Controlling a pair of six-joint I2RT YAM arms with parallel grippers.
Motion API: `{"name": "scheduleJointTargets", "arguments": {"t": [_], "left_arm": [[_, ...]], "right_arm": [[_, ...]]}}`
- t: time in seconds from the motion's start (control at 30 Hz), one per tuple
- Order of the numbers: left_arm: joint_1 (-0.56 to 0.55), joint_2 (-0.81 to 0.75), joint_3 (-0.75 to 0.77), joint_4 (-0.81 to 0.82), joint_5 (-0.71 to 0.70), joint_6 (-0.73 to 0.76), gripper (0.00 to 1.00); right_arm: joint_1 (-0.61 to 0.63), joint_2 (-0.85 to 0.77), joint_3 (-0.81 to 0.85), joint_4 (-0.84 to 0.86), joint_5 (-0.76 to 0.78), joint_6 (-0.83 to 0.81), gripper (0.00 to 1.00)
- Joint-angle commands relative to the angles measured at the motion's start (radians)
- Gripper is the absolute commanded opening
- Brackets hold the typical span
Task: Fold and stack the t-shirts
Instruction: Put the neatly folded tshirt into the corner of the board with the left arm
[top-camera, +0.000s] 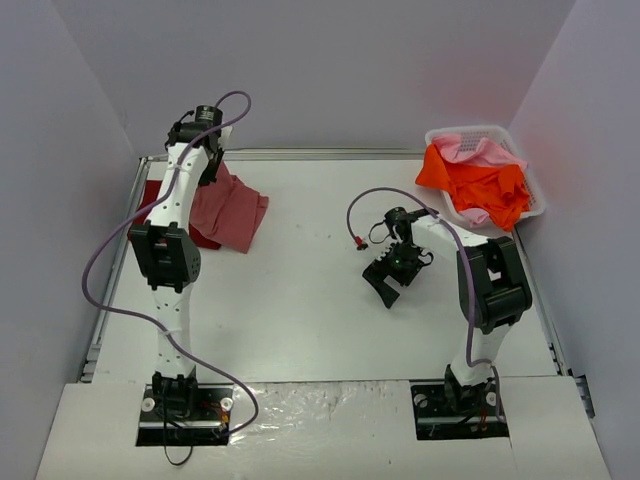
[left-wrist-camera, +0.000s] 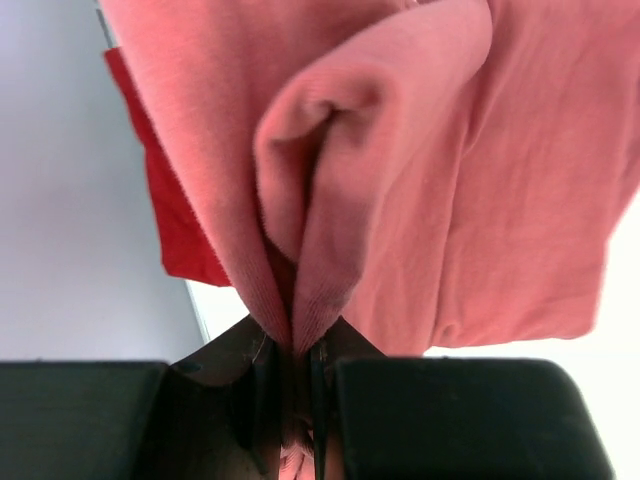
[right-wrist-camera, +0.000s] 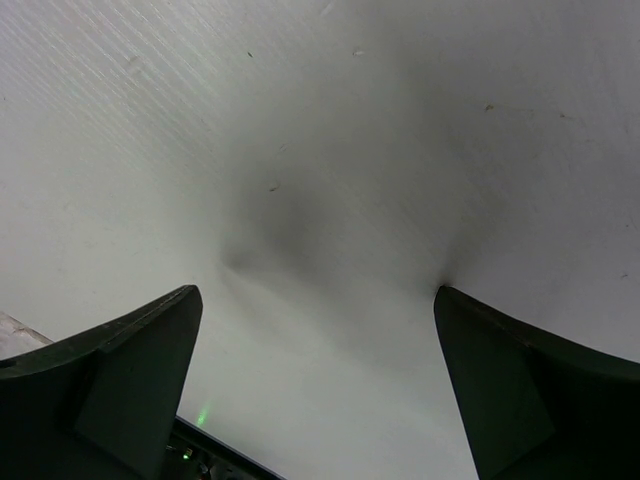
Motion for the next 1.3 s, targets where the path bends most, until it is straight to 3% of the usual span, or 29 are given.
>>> {"name": "scheduleJointTargets", "arguments": {"t": [0.0, 0.73, 1.27], "left_arm": [[0.024, -0.125, 0.044, -0.01, -0.051, 0.023, 0.02], [0.102, -0.195, 0.074, -0.028, 0.027, 0.018, 0.03], [0.215, -0.198, -0.183, 0.195, 0.067, 0.058, 0.02]], "right_arm": [[-0.006, 0.069, -0.039, -0.01, 0.001, -0.006, 1.0], [-0.006, 0.115, -0.041, -0.002, 0.033, 0.004, 1.0], [-0.007, 0.158, -0.041, -0.005, 0.022, 0.001, 1.0]]}}
